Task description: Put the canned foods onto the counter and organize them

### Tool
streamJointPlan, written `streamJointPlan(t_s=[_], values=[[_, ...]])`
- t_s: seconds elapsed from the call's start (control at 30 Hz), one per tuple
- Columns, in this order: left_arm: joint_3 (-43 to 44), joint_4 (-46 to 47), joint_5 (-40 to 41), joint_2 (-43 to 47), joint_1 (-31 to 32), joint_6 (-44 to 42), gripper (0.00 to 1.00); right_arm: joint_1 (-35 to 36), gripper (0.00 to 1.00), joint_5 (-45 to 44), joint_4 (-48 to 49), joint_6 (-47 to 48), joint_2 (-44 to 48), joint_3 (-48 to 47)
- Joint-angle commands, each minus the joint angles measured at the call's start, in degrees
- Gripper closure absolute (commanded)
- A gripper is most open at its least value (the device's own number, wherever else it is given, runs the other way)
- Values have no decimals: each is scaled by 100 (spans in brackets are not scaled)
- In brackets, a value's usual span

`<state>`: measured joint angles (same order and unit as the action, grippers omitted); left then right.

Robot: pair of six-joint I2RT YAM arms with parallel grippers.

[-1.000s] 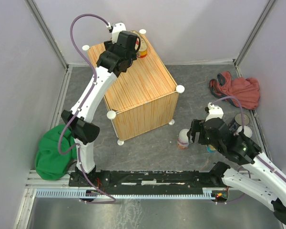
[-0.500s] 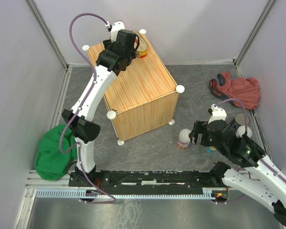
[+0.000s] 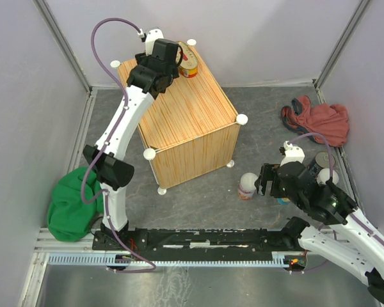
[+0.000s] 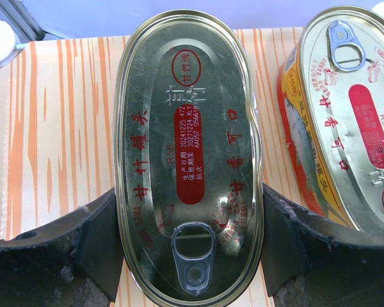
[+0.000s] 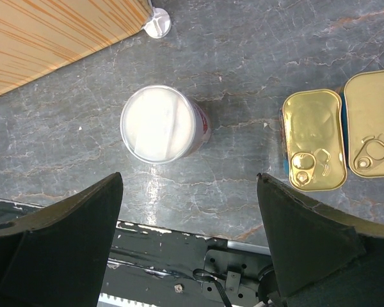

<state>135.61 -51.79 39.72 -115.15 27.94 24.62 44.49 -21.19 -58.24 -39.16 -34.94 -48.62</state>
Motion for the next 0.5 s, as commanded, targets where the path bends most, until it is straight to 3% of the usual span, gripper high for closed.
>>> streamJointPlan(t_s=[0.0, 0.23, 0.47], values=[[339, 349, -86, 72, -137, 19, 63, -21, 7, -8, -9, 76, -84, -153], [361, 347, -247, -20, -174, -27, 44, -18, 7, 45, -10, 115, -166, -173], [365, 322, -257, -38, -181, 20, 31, -14, 7, 45, -8, 167, -235, -205]])
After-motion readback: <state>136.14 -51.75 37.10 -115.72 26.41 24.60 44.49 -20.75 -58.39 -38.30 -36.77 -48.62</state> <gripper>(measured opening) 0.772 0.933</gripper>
